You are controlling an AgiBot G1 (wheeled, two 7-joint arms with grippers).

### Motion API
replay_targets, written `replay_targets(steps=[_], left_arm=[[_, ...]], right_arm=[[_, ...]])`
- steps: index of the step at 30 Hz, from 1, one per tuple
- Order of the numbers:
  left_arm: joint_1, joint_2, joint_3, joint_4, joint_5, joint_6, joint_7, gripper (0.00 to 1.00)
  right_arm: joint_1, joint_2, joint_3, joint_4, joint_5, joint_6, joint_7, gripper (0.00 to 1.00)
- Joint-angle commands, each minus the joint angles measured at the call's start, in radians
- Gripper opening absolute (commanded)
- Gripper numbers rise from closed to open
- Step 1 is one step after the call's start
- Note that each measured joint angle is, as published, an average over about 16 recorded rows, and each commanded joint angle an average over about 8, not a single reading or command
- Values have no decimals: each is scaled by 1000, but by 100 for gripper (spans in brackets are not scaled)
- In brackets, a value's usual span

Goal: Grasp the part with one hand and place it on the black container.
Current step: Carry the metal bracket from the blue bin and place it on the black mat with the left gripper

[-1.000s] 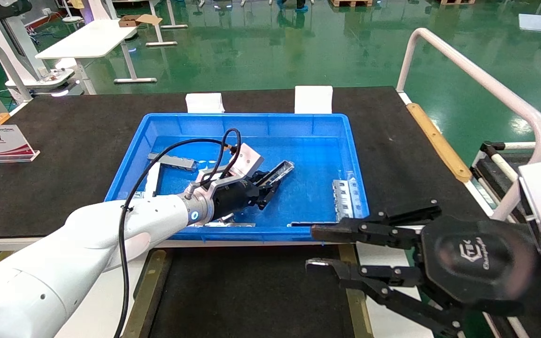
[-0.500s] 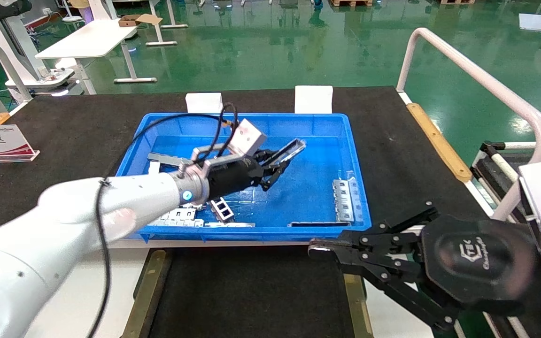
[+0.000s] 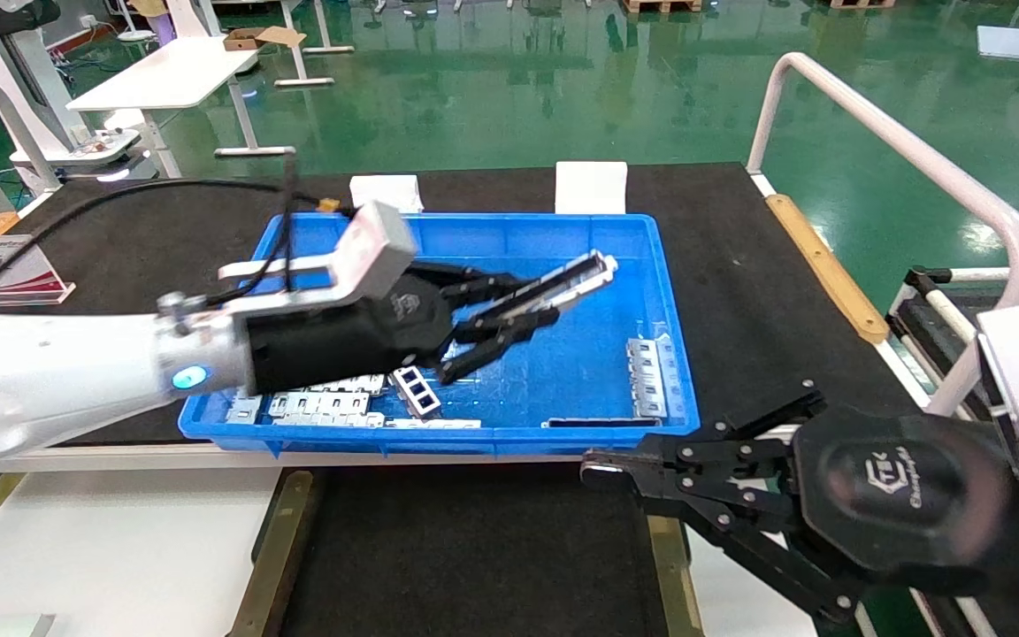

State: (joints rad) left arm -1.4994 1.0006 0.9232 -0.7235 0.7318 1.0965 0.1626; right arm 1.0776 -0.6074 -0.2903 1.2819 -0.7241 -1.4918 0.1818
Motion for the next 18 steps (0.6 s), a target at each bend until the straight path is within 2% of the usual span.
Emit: replay_targets(steps=[1,5,10,18], left_arm=[[15,-53,-4,-67,-15,56,-9,0],[83,-154,0,-248,-30,63,-46,0],[183,-251,14,-451,-36,-4,-97,0],[357,-321,67,-610,-16,-158,-147,0]], right_arm=[[0,0,0,0,0,0,0,0],[0,0,0,0,0,0,0,0],[0,0,-1,0,0,0,0,0],[0,0,-1,0,1,1,-1,0]])
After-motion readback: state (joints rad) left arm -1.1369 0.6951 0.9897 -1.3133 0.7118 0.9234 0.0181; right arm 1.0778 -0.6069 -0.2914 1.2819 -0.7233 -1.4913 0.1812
